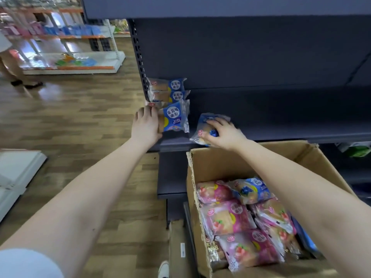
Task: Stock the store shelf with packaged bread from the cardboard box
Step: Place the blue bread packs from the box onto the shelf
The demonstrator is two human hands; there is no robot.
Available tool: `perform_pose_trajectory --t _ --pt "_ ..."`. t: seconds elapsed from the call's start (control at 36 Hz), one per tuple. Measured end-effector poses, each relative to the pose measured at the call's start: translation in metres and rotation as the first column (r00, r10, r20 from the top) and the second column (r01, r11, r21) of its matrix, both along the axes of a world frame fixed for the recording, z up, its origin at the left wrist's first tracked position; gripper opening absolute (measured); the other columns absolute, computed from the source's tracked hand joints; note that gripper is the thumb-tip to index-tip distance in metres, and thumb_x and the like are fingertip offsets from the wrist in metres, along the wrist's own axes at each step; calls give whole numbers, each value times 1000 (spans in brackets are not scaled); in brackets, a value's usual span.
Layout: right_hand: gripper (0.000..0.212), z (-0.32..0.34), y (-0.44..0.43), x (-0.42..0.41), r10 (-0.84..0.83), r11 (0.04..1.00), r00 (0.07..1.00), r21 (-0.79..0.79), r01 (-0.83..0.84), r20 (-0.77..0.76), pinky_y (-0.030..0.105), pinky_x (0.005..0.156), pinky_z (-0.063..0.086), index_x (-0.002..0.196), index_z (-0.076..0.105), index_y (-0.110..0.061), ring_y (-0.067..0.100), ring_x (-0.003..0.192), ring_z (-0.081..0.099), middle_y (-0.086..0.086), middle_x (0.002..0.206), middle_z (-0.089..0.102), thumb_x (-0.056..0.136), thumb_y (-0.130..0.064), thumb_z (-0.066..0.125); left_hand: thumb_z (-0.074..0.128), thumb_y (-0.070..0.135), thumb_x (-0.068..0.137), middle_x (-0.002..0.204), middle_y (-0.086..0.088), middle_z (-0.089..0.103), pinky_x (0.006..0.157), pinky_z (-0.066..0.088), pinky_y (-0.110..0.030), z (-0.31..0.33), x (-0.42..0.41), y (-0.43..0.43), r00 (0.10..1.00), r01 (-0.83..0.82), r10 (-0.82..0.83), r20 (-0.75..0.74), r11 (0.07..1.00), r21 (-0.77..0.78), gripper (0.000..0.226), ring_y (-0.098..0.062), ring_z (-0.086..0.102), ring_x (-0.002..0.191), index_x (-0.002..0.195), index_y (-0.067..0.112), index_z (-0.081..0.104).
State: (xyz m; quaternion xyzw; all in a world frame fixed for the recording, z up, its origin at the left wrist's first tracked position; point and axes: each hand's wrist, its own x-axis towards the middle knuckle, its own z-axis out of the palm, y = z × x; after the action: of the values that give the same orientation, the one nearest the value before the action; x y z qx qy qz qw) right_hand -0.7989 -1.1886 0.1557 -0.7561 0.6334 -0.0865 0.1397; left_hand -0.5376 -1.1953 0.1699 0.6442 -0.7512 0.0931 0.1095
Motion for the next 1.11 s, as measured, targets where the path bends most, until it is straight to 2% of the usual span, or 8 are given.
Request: perform_pose_trajectory --t 0.17,0.39,0.53,0.64,0.72,0.83,0.97,1.11 --pt "72 -5 -4 -1 -116 992 993 42 117 -31 57 111 22 148 23 -34 34 141 19 -4 158 16 87 -69 38 90 40 52 126 -23 51 96 40 -52 -10 0 -17 989 90 -84 122 995 -48 104 -43 49 115 137 2 42" --pt "71 -7 -4 11 -371 927 921 4 375 -121 57 103 27 147 26 -19 44 136 19 15 153 23 91 -64 28 75 66 60 143 -16 36 113 21 -55 -4 -2 -26 992 91 -100 83 990 111 111 -39 29 136 146 14 28" --pt "62 1 -5 17 -478 877 877 26 480 -50 60 104 25 140 38 -13 47 134 23 21 147 32 97 -54 21 71 70 61 145 -16 36 114 17 -57 0 -11 -18 981 184 -187 54 981 54 111 -41 28 135 146 12 30" --pt "47 9 -11 4 -309 951 950 -23 310 36 61 109 18 145 33 -24 39 142 8 6 157 18 98 -26 33 69 66 68 142 -17 43 110 26 -56 0 -30 -7 954 300 -297 51 951 -76 99 -40 39 129 142 9 39" --pt "73 17 -13 -10 -72 997 983 -5 73 -168 60 112 13 149 20 -35 31 146 -2 -4 160 4 88 -7 48 70 64 69 135 -18 49 106 30 -54 -4 -48 0 940 341 -340 25 935 -100 94 -41 45 123 138 5 45" --pt "83 17 -14 -19 141 987 930 122 -106 -338 45 109 33 150 9 -38 28 144 15 -3 159 14 87 -7 52 69 62 72 136 -16 48 109 28 -50 -9 -73 6 935 345 -349 -61 936 -74 93 -38 45 124 141 6 41" --pt "93 18 -12 -15 47 998 882 65 -19 -469 57 105 29 152 6 -30 33 134 27 5 148 29 78 -24 63 64 61 78 147 -10 38 115 16 -45 -14 -96 10 918 386 -385 -92 922 -14 94 -30 35 135 148 10 28" --pt "77 21 -10 -35 -82 989 909 80 125 -408 66 105 21 137 37 -13 34 128 27 11 135 35 71 -41 68 60 59 82 148 -10 36 115 15 -44 -13 -107 9 918 384 -381 -106 924 -1 91 -29 34 136 149 10 24"
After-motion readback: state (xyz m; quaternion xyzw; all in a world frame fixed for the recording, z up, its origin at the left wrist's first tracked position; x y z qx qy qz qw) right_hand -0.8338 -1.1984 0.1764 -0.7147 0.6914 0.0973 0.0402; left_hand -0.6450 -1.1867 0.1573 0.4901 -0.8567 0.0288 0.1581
